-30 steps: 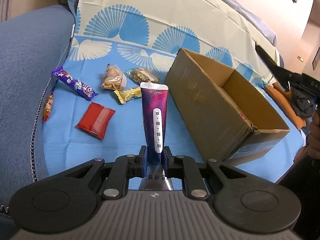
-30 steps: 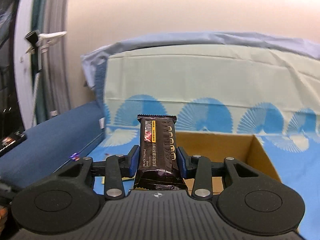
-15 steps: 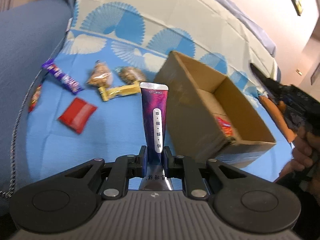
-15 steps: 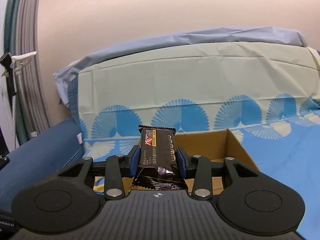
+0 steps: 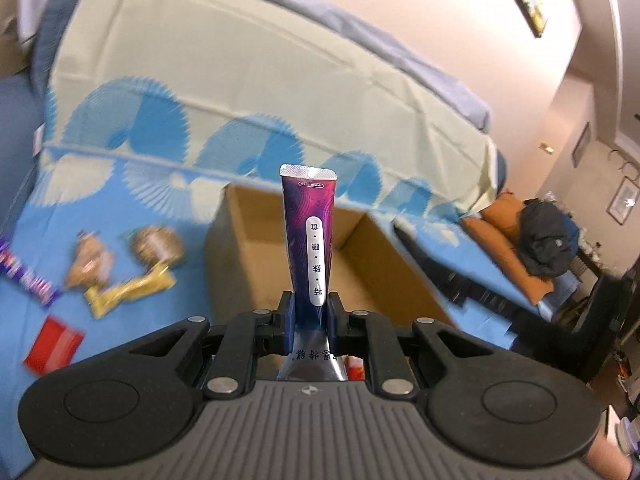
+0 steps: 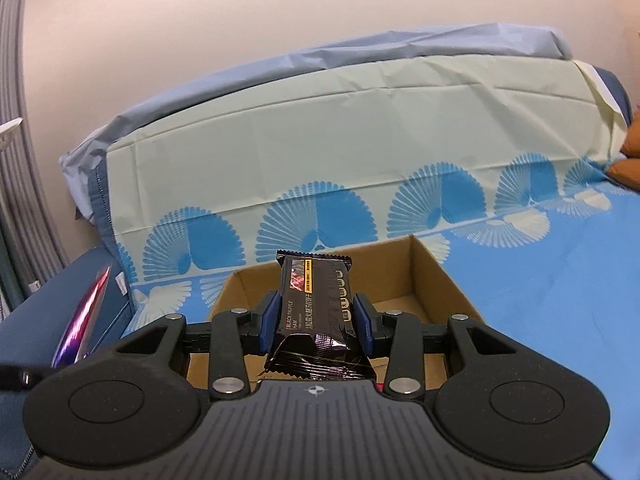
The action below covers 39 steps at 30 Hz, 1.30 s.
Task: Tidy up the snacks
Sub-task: 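Release the chocolate bar and purple tube into the box with both tools, then move both tools back toward the remaining snacks on the sofa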
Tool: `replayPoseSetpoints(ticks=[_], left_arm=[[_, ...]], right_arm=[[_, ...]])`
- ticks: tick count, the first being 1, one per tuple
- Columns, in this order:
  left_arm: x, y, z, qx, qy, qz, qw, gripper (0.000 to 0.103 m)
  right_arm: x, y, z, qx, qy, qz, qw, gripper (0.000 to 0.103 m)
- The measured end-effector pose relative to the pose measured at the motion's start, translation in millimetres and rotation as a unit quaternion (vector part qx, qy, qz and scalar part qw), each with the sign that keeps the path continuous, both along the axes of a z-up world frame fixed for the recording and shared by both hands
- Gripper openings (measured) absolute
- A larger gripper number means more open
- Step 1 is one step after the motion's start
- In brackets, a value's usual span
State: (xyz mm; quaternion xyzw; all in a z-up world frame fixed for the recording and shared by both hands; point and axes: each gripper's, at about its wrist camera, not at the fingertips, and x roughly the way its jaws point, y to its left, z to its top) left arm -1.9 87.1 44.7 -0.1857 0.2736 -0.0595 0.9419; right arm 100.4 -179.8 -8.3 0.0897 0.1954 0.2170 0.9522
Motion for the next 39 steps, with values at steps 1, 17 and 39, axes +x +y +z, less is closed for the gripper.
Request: replayPoseSetpoints(ticks=[1,17,39], left_arm=[[6.8,-4.4,4.7,-0.001,-0.006,-0.005,1.0000,0.017],[50.4,-43.4,25.0,0.012,-0.021,-0.022,0.9995,0.048],[-85.6,107.3,-118.0,0.096,0.058,0.165,0.9800,0.032]], right_arm=[[0.5,-0.9,-0.2,0.001,0.002,-0.002,1.000,0.041],[7.1,5.3,-4.4,-0.022,0.032,-0.021,0.999,0.077],[-19.8,24.1,6.2,-0.065,0.010,-0.027,0.997,0.102]])
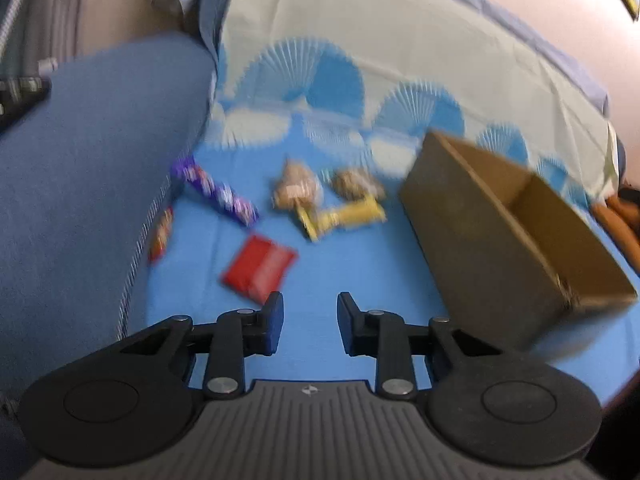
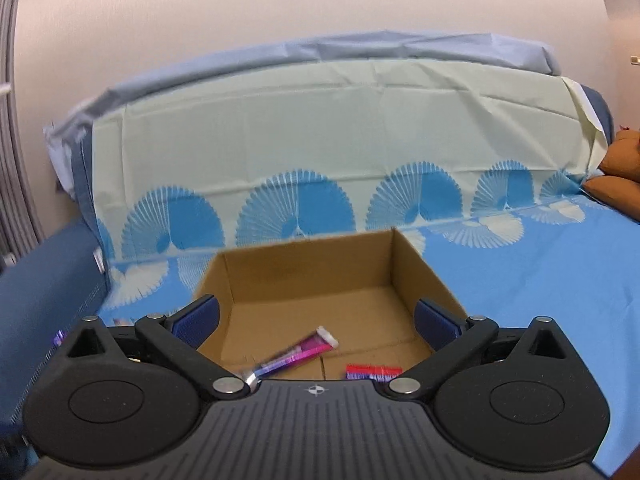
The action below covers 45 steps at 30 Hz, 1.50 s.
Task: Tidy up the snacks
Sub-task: 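Move both tools back toward the remaining snacks on the sofa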
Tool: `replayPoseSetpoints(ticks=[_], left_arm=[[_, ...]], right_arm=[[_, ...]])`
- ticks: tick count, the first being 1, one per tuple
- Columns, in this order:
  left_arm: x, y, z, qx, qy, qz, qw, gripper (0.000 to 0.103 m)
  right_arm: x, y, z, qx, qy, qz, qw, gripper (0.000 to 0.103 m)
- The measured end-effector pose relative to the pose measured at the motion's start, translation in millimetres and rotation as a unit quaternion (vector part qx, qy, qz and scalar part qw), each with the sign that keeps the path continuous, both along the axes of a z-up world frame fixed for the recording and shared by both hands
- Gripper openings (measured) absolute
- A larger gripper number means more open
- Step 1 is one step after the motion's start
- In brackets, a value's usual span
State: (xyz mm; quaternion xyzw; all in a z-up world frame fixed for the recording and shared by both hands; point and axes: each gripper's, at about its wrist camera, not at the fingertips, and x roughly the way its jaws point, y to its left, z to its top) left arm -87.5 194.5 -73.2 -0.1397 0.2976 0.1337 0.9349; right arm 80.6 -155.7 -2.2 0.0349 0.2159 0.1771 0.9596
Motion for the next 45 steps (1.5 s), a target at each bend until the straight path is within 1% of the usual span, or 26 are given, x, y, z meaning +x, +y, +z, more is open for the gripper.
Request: replayPoseSetpoints(ticks=[1,3,4,5,6,8,10,12,15,18,22,23,24,26,30,33,34,35,36,37,38,40,41,45], left_arm=[[3.6,1.2,-1.0,0.013,-0.005,-0.005,0.9999,0.032],[16.1,2.3,-6.4,0.033,0.007,-0.017,0.9993,0.033],[23.3,3.7,-9.7,0.041,0.012,-0.023,0.9988,0.034],[28.7,3.7,-12.3,0.048,0.015,-0.026,0.9984,0.038],[34.6,4.8,-15.9,0.058,0.018,-0.028,0.9978,0.047],[45.0,5.5,-23.4,0.069,0.030,-0.022,0.9969,0.054],[56.7,8.0,-29.6,0.076,0.042,-0.008,0.9962,0.058],[67.2,13.1,-37.0,0.081,0.055,0.011,0.9951,0.071],[77.6,22.9,-46.8,0.074,0.075,0.026,0.9941,0.076],[83.9,29.6,-54.5,0.061,0.091,0.028,0.9936,0.077],[87.3,30.8,-59.1,0.062,0.101,0.030,0.9925,0.075],[88.1,30.3,-59.9,0.062,0.103,0.026,0.9924,0.071],[89.0,29.5,-60.9,0.062,0.107,0.022,0.9920,0.060],[89.7,28.3,-62.6,0.062,0.113,0.017,0.9915,0.057],[81.4,27.0,-53.8,0.053,0.083,0.009,0.9951,0.055],[68.0,28.5,-40.1,0.032,0.064,-0.001,0.9975,0.055],[61.9,30.2,-35.5,0.020,0.058,-0.004,0.9981,0.055],[55.1,31.5,-30.5,0.009,0.053,-0.008,0.9985,0.055],[47.4,32.1,-25.2,0.003,0.047,-0.014,0.9988,0.055],[39.3,31.3,-19.4,0.002,0.040,-0.023,0.9990,0.055],[31.4,29.6,-14.3,0.008,0.033,-0.031,0.9990,0.055],[17.3,25.4,-6.2,0.021,0.020,-0.042,0.9987,0.055],[11.1,23.6,-2.9,0.026,0.013,-0.047,0.9985,0.055],[-7.5,18.1,6.3,0.043,-0.018,-0.041,0.9981,0.055]], right_arm=[[0.1,1.9,-0.7,0.001,0.006,0.004,1.000,0.102],[-1.3,6.2,-1.9,0.000,0.011,0.011,1.000,0.102],[-2.2,8.4,-2.0,-0.003,0.012,0.013,1.000,0.099],[-3.2,10.5,-2.2,-0.004,0.013,0.016,1.000,0.094],[-3.9,11.9,-2.4,-0.003,0.012,0.018,1.000,0.093],[-5.6,13.5,-4.3,-0.001,0.012,0.013,1.000,0.088],[-5.7,14.3,-5.3,0.004,0.016,0.006,1.000,0.085],[-6.2,14.6,-6.0,0.012,0.020,0.003,1.000,0.085],[-8.6,16.7,-6.1,0.016,0.023,0.002,1.000,0.085],[-11.6,21.6,-6.4,0.010,0.022,0.007,1.000,0.085],[-12.1,30.9,-7.5,0.000,0.026,0.017,1.000,0.087],[-11.6,33.8,-8.2,-0.001,0.028,0.019,0.999,0.087],[-11.1,36.2,-8.6,-0.001,0.031,0.021,0.999,0.087],[-11.0,41.9,-9.4,0.002,0.035,0.025,0.999,0.087],[-15.0,56.4,-10.4,0.003,0.039,0.037,0.999,0.087],[-19.5,68.5,-10.6,0.000,0.036,0.052,0.998,0.085],[-21.1,72.5,-10.7,0.000,0.035,0.058,0.998,0.081],[-21.6,76.1,-10.8,0.001,0.035,0.063,0.997,0.075],[-22.2,79.6,-11.0,0.002,0.037,0.071,0.997,0.072],[-23.2,83.5,-11.3,0.003,0.038,0.079,0.996,0.064],[-24.7,87.5,-11.3,0.004,0.037,0.089,0.995,0.054],[-28.5,94.9,-9.9,0.007,0.031,0.110,0.993,0.043],[-30.6,97.9,-8.7,0.009,0.027,0.119,0.992,0.040],[-40.1,112.9,-7.3,0.011,0.021,0.162,0.986,0.040]])
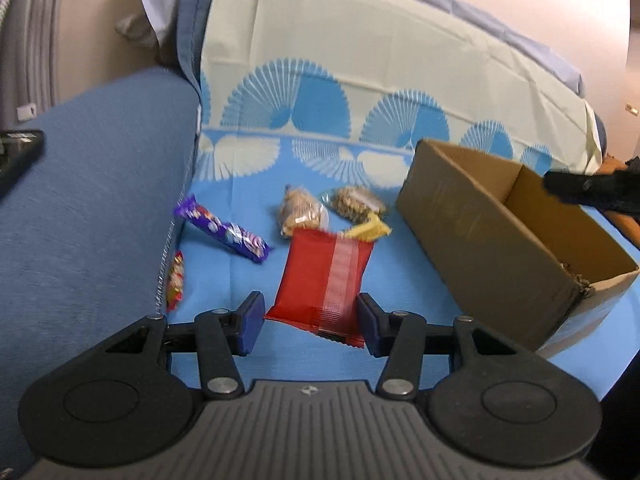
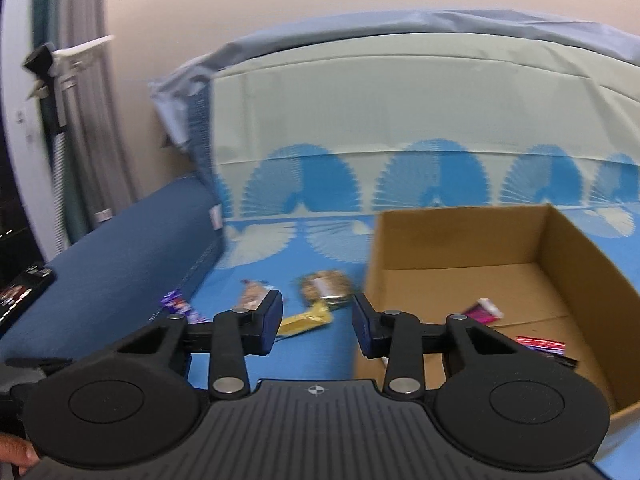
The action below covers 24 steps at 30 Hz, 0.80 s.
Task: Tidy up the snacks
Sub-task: 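Move both tools back toward the remaining snacks on the sofa, then grasp the yellow wafer bar with the right tool while the left tool grasps the red packet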
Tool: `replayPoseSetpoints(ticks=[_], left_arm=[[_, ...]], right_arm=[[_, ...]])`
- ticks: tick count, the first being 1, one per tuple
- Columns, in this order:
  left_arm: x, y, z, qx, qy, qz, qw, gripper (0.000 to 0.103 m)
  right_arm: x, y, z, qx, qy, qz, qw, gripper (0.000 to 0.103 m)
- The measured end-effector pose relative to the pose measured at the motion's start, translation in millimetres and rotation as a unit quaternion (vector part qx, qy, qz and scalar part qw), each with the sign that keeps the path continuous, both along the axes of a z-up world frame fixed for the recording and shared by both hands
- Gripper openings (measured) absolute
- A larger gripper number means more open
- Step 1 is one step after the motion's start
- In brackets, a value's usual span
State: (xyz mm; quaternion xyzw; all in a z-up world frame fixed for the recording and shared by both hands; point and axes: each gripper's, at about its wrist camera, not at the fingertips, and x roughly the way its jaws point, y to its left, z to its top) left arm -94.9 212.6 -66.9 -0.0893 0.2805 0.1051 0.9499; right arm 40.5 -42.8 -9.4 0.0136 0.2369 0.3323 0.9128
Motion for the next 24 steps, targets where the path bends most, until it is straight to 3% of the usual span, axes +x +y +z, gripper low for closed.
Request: replayPoseSetpoints(ticks=[3,10,16,20,24], left_arm=[[-6.7,5.3,0.6,-0.012,-0.023,0.023,0.9994,0.051],[5.8,19.3,-8.8,-0.046,-0.002,0.046,0.9979,0.037],[5.9,22.2,-12.8,-0.051,0.004,0.043,0.9978,0.037],[8.5,21.3,-15.7,-0.048,0.006,0.044,0.9979,0.038],[5.8,24.1,-16.2,-0.056,0.001,0.044,0.9974,0.038]], right_arm=[[-4.8,13.3,-1.7,-0.008,0.006,0.032,0.999,0.040],[9.1,75.6,-10.5,-0.043,0.044,0.058,0.996,0.041],[66.8,139.8,-49.0,-0.056,0.140,-0.019,0.988,0.052],[106.8,167.8,-85.2,-0.074,0.190,-0.090,0.975,0.067],[134.6,180.5,-109.2,-0.065,0.232,-0.145,0.960,0.072]])
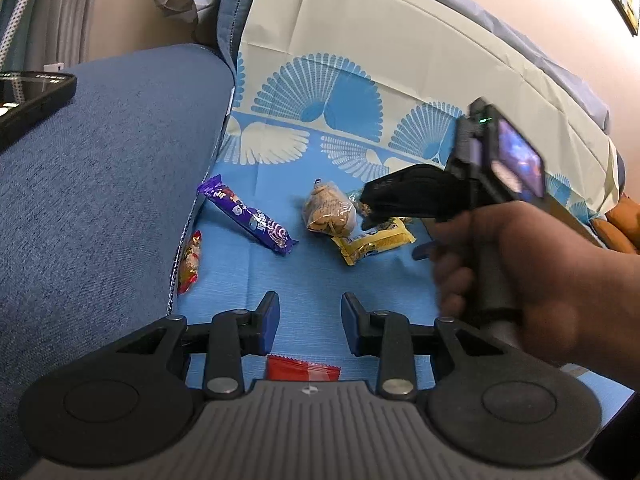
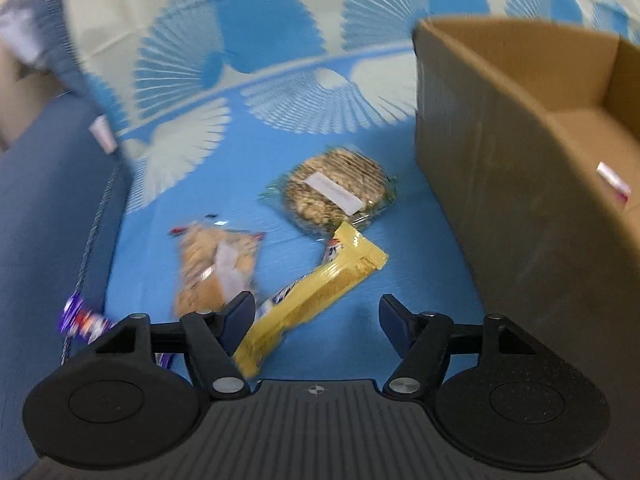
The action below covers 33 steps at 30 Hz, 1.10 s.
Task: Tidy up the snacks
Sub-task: 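Grasp the yellow wafer bar with the right tool while the left tool grasps the red packet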
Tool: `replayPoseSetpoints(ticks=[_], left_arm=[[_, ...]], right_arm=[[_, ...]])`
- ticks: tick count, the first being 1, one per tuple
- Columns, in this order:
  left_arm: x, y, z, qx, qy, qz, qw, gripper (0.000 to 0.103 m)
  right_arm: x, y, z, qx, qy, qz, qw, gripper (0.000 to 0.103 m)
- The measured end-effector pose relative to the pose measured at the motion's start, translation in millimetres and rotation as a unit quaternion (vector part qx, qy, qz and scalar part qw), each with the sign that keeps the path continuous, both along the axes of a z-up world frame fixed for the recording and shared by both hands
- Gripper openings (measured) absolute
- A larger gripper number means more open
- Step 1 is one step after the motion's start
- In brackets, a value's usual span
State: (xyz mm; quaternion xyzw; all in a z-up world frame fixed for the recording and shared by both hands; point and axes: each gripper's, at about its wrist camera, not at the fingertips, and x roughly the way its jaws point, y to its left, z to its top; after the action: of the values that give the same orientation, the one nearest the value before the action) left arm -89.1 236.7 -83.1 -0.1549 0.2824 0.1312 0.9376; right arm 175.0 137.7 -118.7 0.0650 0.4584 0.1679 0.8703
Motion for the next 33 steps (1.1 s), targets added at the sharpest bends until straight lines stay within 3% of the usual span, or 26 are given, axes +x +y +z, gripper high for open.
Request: replayPoseSetpoints(ticks=[3,6,9,10,11,18,26,30,33], left_arm=[[0.0,2.4,-0.5,-0.008,-0.002,0.002,1.0000,0.038],[0.8,2.5,-1.0,-0.011,-0.002,0.001,0.9999,0.038],[0.3,3.3,-1.3,-0.014,-0.003,0.001,0.9999,0.038],[0.0,3.9,-1.5,-0.016,-0.003,0.001,0.9999,0.038],[-0.1,4.6,-1.6,-0.017,-0.003,0.002,0.9998,0.038],[-2.6,6.2,0.1,-0.021,-0.005,0.003,0.9998,0.038],[-3.1,6.6,1.7,-0.023,0.000,0.005,0.9997,0.039],[1.0,7.8,1.0,-0.025,0.009,0.004,0.9996,0.045],[5.3,9.4,-1.2,-0.034,0.024,-0.004,0.9991,0.053]], right_arm=[[8.4,11.4,-5.7,-0.007,0.003,0.003,1.000,0.073],[11.8,28.4,-11.0,-0.047,-0.008,0.028,0.998,0.071],[10.2,32.7,-16.0,-0.081,-0.013,0.043,0.996,0.040],[8.9,31.0,-17.2,-0.085,-0.013,0.048,0.995,0.023],[6.0,28.3,-17.4,-0.091,-0.017,0.054,0.994,0.016],[-26.3,-1.6,4.7,-0.101,-0.056,0.114,0.987,0.014],[-126.9,-61.8,49.5,-0.053,-0.080,0.228,0.969,0.014],[-169.4,-90.1,50.0,-0.032,-0.077,0.250,0.965,0.014],[-187.7,-106.0,33.1,-0.036,-0.082,0.246,0.965,0.014]])
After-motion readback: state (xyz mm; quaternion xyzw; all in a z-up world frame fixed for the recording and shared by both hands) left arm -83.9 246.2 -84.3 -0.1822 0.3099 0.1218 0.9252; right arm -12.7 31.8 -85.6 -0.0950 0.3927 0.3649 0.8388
